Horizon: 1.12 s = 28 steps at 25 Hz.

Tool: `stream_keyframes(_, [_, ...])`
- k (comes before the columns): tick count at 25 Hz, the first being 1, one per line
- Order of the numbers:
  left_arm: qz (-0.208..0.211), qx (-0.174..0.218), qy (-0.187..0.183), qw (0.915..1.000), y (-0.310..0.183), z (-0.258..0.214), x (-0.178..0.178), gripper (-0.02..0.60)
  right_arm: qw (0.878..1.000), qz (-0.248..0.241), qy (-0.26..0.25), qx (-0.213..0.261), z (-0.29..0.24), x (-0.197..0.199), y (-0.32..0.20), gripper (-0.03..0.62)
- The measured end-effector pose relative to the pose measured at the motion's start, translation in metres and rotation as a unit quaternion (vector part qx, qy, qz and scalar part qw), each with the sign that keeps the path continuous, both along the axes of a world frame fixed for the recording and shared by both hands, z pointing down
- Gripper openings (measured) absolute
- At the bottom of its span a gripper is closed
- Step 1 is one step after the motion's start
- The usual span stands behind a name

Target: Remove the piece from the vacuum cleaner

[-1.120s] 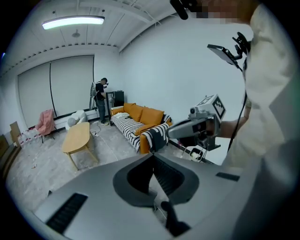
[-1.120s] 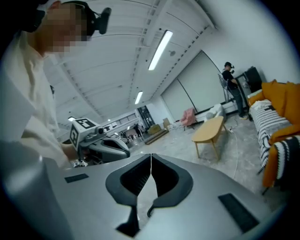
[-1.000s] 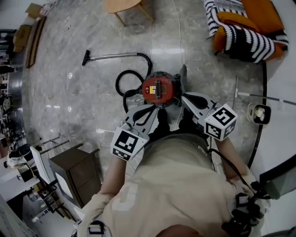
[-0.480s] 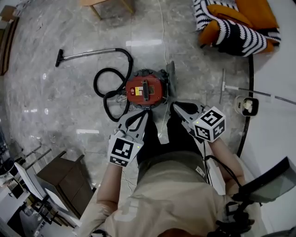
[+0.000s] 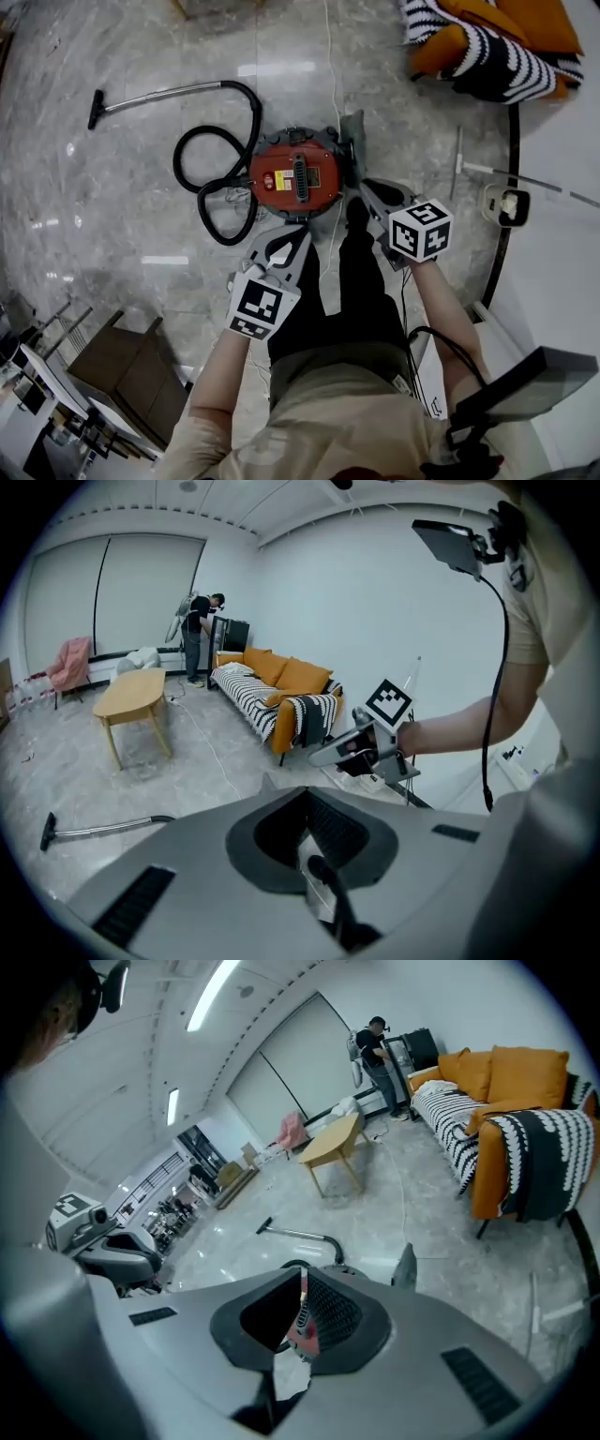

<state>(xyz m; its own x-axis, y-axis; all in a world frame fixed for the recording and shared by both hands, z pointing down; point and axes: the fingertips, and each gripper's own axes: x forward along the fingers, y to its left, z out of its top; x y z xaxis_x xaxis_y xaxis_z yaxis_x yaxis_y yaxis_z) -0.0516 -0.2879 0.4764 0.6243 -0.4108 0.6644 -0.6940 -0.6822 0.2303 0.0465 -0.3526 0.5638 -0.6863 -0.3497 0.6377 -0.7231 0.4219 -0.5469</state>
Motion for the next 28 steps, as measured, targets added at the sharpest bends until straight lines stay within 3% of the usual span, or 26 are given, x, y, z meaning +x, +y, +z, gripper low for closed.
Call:
stream_keyframes(5, [0.007,-0.012,0.008,0.9999,0.003,0.037,-0.002,0.005,0.998,0.027,0.049,-0.020,0.059,0.008,0.000,0.005])
stream_keyframes(9, [0.006,-0.022,0.015,0.9996,0.008,0.063,-0.003,0.003,0.996,0.031,0.041,-0.072,0.101,0.009,0.003,0.005])
stream_keyframes(13, [0.010,-0.032,0.018,0.9993,0.014,0.088,-0.001,0.005,0.992,0.032,0.094,-0.075,0.140,0.020,-0.008,0.010])
stream_keyframes(15, [0.013,-0.036,0.021,0.9990,0.017,0.099,0.001,0.005,0.990,0.050,0.099,-0.091,0.160,0.023,-0.015,0.185])
stream_keyframes(17, [0.017,-0.041,0.020,0.9988,0.021,0.108,0.003,0.005,0.988,0.065,0.095,-0.102,0.174,0.025,-0.023,0.246])
stream_keyframes(22, [0.013,-0.056,0.016,0.9982,0.030,0.128,0.001,0.005,0.985,0.071,0.122,-0.101,0.208,0.033,-0.037,0.272])
stream_keyframes(28, [0.020,-0.067,0.015,0.9975,0.032,0.147,0.008,0.005,0.978,0.038,0.173,-0.108,0.252,0.042,-0.041,0.272])
